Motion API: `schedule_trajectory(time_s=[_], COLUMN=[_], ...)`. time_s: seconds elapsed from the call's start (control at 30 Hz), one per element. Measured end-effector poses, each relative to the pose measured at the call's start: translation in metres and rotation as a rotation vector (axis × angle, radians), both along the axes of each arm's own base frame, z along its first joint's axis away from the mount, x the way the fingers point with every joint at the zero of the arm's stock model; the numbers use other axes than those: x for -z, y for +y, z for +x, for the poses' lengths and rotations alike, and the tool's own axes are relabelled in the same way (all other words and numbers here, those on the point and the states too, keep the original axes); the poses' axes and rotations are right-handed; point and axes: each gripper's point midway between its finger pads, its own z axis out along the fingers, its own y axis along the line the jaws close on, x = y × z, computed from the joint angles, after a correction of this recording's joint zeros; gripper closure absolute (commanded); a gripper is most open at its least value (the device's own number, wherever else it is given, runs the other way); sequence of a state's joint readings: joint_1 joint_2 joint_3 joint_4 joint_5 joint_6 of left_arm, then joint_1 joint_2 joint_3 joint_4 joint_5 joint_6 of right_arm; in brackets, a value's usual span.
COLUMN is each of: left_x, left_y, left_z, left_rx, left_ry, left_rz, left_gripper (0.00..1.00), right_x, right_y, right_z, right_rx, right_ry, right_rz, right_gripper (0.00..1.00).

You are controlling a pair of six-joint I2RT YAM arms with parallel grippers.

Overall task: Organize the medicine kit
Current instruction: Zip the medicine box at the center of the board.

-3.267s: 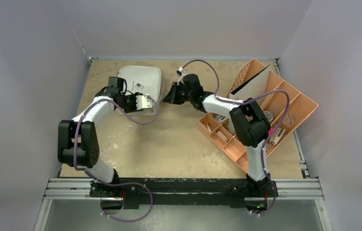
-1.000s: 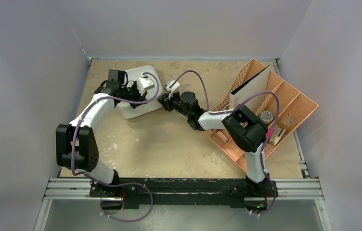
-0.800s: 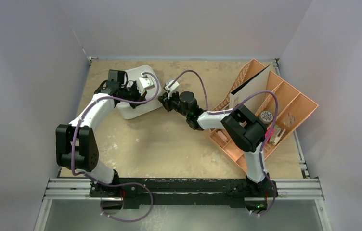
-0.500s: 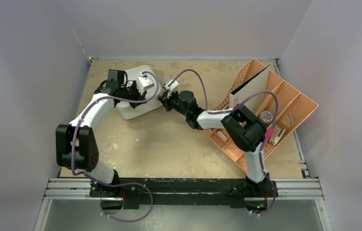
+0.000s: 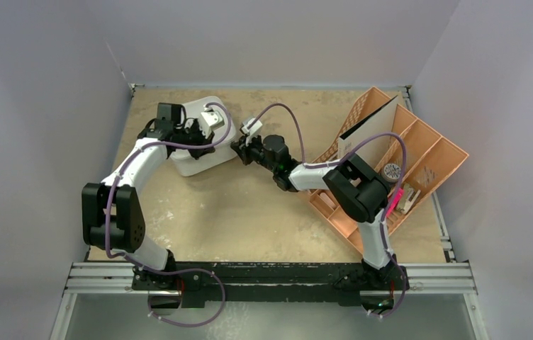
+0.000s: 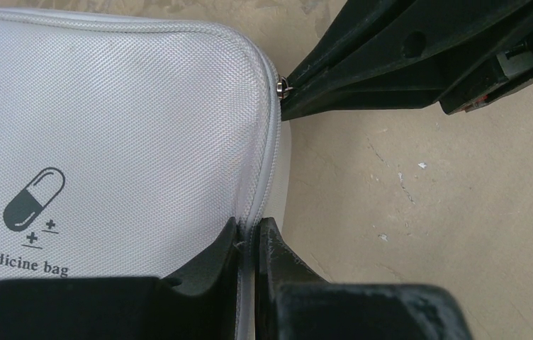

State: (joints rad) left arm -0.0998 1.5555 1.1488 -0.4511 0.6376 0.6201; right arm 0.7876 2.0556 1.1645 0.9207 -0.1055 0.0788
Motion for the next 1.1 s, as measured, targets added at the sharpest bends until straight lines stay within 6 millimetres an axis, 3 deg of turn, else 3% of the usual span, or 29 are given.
schedule_trajectory(time_s=[0.63, 1.1], left_x=[0.016, 0.019], left_y=[0.007, 0.010], left_z=[-0.010, -0.009], left_rx=[-0.046, -0.054], left_ry=[0.072, 0.064], left_rz=[0.004, 0.008], left_gripper=[1.00, 1.00], right_x=[0.010, 0.011], right_y=[0.012, 0.016], right_z=[-0.020, -0.014], right_rx=[-0.137, -0.051], right_ry=[0.031, 0.161], right_rz=[0.000, 0.146], right_gripper=[1.00, 1.00])
